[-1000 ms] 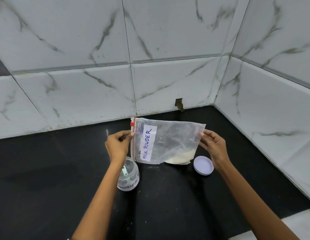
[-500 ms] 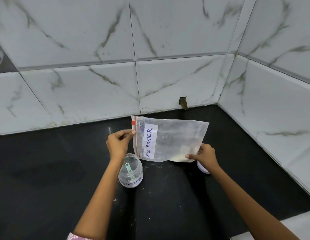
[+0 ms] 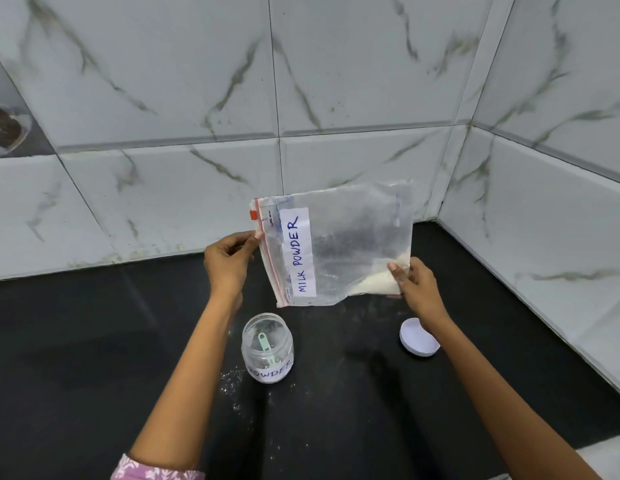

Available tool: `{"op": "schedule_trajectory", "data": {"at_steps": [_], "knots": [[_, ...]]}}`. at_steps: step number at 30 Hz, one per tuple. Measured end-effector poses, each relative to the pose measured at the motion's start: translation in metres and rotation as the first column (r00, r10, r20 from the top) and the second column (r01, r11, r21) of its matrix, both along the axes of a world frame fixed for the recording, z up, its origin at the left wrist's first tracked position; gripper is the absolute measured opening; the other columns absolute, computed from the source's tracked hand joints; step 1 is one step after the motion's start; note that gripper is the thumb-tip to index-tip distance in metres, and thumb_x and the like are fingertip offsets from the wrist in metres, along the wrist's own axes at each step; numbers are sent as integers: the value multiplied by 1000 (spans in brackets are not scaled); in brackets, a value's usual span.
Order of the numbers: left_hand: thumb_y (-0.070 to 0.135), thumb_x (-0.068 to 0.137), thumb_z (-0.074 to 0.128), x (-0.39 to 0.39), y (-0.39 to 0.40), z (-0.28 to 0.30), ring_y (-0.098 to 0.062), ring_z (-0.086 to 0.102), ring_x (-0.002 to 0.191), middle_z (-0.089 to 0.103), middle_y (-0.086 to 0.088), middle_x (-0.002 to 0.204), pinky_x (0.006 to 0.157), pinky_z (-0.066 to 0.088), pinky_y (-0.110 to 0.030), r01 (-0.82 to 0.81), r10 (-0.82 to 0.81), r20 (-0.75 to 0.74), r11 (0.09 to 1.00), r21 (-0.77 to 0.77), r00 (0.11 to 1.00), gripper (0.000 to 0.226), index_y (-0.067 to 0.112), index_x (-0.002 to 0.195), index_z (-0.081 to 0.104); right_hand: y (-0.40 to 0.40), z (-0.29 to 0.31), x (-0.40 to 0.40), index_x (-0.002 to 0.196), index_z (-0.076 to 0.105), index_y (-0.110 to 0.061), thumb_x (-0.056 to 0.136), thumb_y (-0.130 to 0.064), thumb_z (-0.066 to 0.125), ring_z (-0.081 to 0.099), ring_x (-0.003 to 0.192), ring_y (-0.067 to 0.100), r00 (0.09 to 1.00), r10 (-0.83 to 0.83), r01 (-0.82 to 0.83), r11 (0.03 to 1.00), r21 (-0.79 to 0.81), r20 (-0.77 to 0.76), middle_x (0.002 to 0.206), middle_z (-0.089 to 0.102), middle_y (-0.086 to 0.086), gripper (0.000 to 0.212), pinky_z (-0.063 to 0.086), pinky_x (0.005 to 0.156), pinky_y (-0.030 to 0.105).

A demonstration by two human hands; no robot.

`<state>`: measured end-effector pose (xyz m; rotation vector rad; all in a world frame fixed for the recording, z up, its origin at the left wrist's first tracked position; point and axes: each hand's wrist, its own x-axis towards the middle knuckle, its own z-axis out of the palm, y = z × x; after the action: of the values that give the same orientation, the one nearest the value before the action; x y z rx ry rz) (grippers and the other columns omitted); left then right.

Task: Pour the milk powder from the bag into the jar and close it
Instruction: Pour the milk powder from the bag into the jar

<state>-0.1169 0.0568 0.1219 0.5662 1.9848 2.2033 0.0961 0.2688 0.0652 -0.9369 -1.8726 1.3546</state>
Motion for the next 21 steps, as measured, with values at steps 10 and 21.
{"op": "schedule_trajectory", "data": {"at_steps": [10, 21], "knots": [[3, 73, 76, 8, -56, 26, -2, 68, 73, 74, 6, 80, 66, 50, -9, 150, -146, -127, 988, 22, 981, 25, 18, 91, 73, -31, 21, 19, 71, 48, -9, 90, -24, 63, 50, 42, -6, 989, 78, -77, 997, 9, -129, 43, 50, -18, 28, 42, 39, 11], [0, 78, 71, 25, -75, 17, 7, 63, 59, 71, 17, 61, 54, 43, -3, 66, -57, -95, 993, 94, 994, 21, 3, 99, 70, -39, 48, 29, 80, 57, -8, 81, -35, 70, 60, 62, 13, 986, 131, -125, 990, 67, -99, 64, 64, -2, 29, 57, 57, 37]]}}
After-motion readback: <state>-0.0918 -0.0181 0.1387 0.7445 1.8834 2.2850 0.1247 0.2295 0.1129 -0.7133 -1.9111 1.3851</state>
